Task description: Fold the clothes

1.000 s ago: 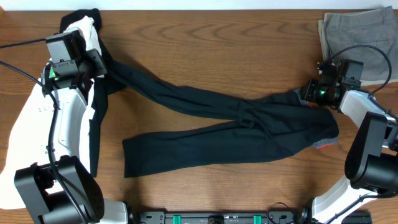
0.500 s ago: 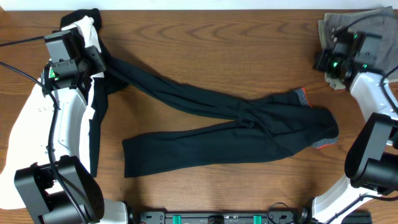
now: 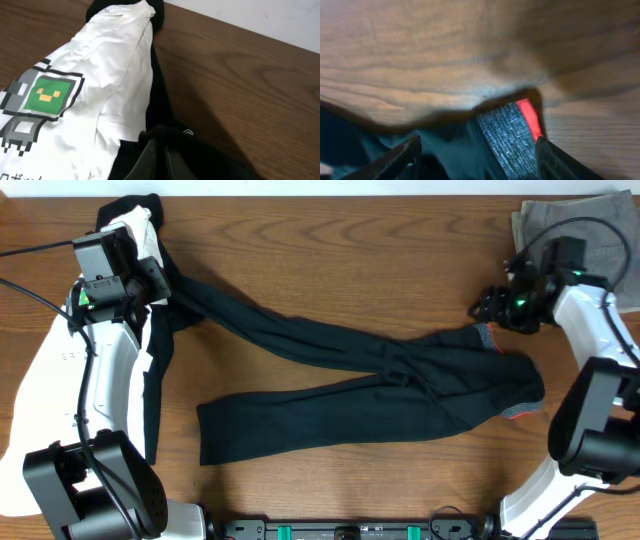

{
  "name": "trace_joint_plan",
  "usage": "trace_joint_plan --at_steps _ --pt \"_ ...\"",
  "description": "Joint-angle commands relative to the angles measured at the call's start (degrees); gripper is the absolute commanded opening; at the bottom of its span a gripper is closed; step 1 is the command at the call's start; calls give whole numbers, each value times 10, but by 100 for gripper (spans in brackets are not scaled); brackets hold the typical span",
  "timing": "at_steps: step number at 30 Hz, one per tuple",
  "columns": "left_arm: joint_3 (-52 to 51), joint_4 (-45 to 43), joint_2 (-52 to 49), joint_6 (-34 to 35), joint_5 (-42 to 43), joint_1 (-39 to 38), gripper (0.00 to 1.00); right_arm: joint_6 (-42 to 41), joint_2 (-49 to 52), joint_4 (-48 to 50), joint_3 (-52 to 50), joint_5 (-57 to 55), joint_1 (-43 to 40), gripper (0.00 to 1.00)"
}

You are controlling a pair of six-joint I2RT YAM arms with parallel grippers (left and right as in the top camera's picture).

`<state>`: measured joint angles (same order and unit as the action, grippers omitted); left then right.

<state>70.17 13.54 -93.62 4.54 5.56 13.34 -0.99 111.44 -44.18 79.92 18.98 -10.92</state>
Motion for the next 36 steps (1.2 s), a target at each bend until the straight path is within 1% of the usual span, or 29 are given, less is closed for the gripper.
trace_joint_plan --at_steps 1,6,10,12,13,15,21,28,31,34,36 --pt "9 1 -7 5 -7 3 6 5 30 -11 1 -55 16 70" --pt "9 7 -7 5 -7 3 6 -19 69 -23 1 -113 25 67" --pt "9 7 -7 5 -7 3 6 -28 87 -19 1 -124 27 52" --pt "9 7 -7 5 -7 3 6 -31 90 -14 1 -127 27 38" --pt "9 8 -7 5 -7 3 6 -33 90 -12 1 -130 27 27" --pt "9 8 -7 5 -7 3 6 -37 89 -3 1 -131 27 1" --pt "9 7 -7 5 -7 3 6 -57 88 30 21 -132 27 1" --pt "9 8 -7 5 -7 3 6 -57 88 67 111 -129 27 1" --pt "9 7 -7 5 -7 2 6 -55 88 103 139 -130 27 1" --pt "9 7 -7 5 -7 1 6 -46 88 159 142 -130 27 1" --pt "9 7 -7 5 -7 1 6 -45 89 179 141 -130 27 1"
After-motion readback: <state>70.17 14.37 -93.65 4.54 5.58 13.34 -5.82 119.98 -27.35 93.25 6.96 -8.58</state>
